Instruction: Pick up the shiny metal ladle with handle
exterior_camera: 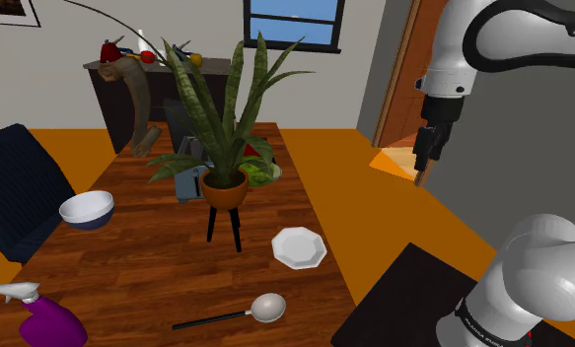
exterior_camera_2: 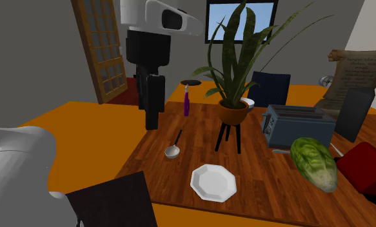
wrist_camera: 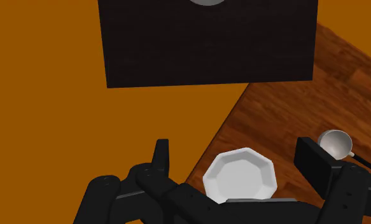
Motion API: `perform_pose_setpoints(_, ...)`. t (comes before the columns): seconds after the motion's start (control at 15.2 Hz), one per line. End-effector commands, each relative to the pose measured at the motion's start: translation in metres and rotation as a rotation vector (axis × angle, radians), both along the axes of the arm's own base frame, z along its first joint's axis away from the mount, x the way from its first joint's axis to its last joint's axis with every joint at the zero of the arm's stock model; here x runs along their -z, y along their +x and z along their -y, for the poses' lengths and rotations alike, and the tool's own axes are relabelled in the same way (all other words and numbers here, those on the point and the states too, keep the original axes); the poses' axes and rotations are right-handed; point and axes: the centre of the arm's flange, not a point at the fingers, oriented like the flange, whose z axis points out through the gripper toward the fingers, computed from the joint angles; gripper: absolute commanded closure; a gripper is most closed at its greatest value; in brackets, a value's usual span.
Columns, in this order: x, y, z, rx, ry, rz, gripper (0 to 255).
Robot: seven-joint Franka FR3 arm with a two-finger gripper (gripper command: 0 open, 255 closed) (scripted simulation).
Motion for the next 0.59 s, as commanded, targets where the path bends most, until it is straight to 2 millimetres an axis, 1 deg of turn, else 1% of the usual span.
perform_pose_setpoints(0.0,0.000,0.000,0.000,0.000,0.000,0.000,0)
perform_pose_setpoints(0.53,0.072,0.055,-0.047,-0.162,0.033,0.029,0)
